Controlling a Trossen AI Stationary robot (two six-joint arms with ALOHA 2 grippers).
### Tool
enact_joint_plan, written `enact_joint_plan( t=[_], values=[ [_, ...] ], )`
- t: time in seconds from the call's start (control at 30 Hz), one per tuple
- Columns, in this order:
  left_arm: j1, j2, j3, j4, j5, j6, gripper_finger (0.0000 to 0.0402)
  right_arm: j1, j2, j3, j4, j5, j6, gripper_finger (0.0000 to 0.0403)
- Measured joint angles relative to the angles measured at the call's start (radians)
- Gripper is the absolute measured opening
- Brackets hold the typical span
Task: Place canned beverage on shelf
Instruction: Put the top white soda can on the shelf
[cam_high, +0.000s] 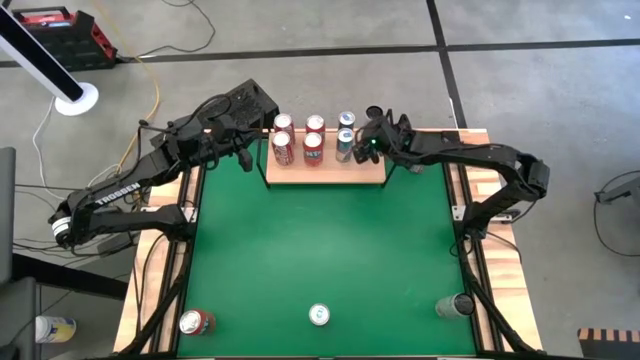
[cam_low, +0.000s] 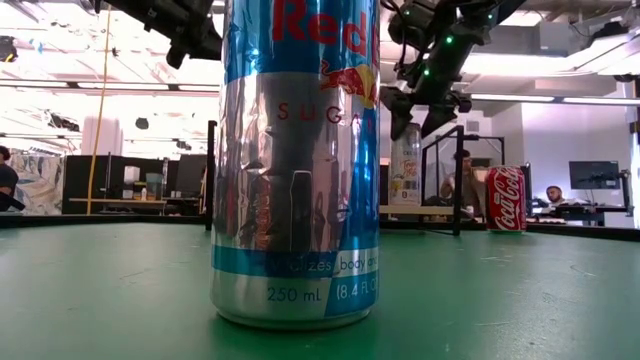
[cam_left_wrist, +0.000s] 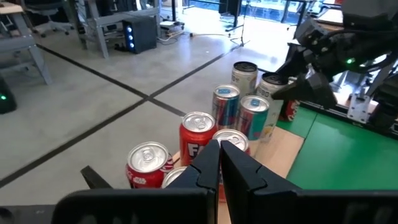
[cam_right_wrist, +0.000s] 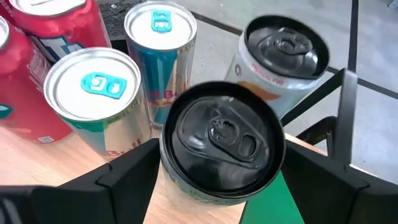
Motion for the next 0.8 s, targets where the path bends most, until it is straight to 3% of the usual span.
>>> enact_joint_plan(
  t=[0.8],
  values=[
    [0.000,0.000,0.000,0.000,-0.006,0.033,0.0000,-0.019,-0.013,0.007,-0.014,0.027,0.026,0.0344]
  ],
)
